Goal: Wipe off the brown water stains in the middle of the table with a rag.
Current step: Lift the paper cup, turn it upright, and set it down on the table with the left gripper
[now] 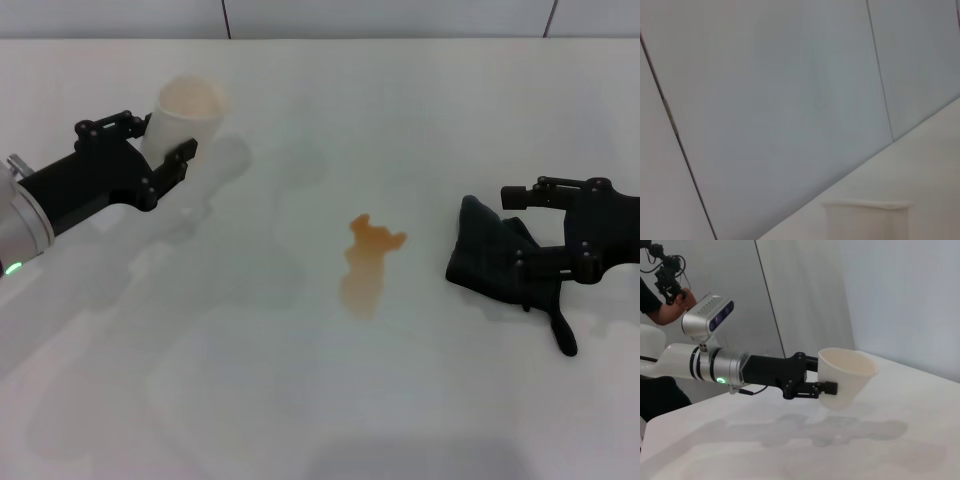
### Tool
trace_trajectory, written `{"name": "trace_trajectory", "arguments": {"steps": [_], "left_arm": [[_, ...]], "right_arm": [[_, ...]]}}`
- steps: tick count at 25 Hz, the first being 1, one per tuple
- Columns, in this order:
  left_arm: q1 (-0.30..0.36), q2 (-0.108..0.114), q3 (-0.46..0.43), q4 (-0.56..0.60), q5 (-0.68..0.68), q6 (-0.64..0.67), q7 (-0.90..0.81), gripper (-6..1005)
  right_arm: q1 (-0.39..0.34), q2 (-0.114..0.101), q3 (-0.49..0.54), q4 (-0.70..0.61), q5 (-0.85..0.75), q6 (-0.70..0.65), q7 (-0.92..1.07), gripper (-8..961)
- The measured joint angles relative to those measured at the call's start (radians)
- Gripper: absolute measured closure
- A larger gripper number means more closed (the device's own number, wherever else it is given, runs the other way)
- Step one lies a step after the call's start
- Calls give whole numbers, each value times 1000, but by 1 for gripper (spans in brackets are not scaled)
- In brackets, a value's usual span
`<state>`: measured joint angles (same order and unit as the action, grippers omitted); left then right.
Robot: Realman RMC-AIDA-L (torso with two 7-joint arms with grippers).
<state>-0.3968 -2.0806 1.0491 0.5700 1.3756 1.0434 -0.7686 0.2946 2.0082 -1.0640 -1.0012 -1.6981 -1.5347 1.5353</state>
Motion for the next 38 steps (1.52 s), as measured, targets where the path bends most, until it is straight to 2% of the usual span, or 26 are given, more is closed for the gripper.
{"name": "trace_trajectory", "arguments": {"steps": [11,22,38], "left_arm": [[-11,-3,6,-88,-30,-9,98,508],[3,-6,8,-133,-84,4,174,465],[19,-6,8,-211,-87,15,295,383]], "right_arm": [[-3,0,-22,0,0,22,-22,114],[-8,0,-26,0,-12,22,-26,114],[-16,0,-56,-2,-12,30,-59,114]]}}
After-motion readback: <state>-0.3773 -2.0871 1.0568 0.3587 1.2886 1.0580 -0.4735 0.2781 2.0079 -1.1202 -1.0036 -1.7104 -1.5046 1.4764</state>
